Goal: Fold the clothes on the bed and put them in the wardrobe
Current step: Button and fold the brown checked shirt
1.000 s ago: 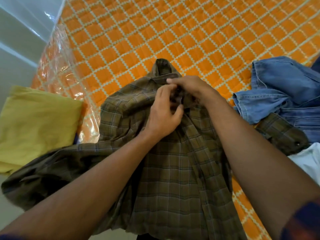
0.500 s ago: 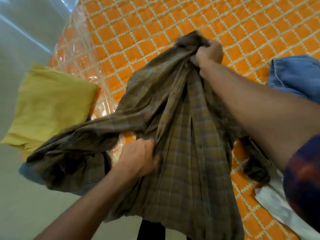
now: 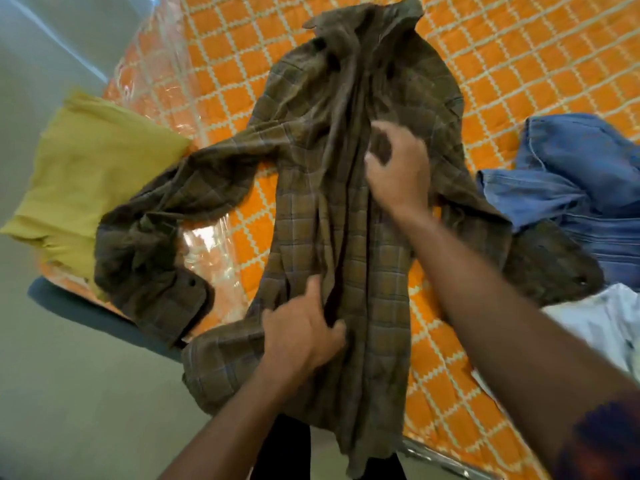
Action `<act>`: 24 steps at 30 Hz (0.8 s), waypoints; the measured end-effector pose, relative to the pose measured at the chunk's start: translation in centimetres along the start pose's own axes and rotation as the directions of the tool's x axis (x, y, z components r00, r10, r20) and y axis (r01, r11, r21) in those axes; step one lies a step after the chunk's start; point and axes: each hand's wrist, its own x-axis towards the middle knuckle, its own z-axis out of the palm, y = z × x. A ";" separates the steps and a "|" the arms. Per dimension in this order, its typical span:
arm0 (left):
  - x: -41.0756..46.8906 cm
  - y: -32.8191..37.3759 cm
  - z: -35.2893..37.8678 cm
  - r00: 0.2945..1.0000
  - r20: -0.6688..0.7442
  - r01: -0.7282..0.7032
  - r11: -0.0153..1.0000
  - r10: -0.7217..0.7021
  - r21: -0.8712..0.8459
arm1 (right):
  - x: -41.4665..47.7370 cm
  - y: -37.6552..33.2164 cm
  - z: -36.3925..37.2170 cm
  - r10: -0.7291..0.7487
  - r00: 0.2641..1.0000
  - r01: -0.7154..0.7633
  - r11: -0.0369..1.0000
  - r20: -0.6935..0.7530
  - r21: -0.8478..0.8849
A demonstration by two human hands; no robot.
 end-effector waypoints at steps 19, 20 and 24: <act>-7.8 -2.7 2.0 0.893 -0.425 0.088 0.984 -0.147 -0.156 | -27.7 7.4 -7.1 0.326 0.935 -0.329 0.944 0.141 -0.002; -8.7 -1.7 3.3 0.924 -0.373 0.043 0.993 -0.082 -0.112 | -28.6 7.5 -7.2 0.328 0.919 -0.333 0.943 0.218 -0.017; -10.8 0.7 8.4 0.994 0.027 -0.111 0.988 0.109 0.109 | -33.4 8.1 -7.3 0.358 0.864 -0.351 0.932 0.355 -0.085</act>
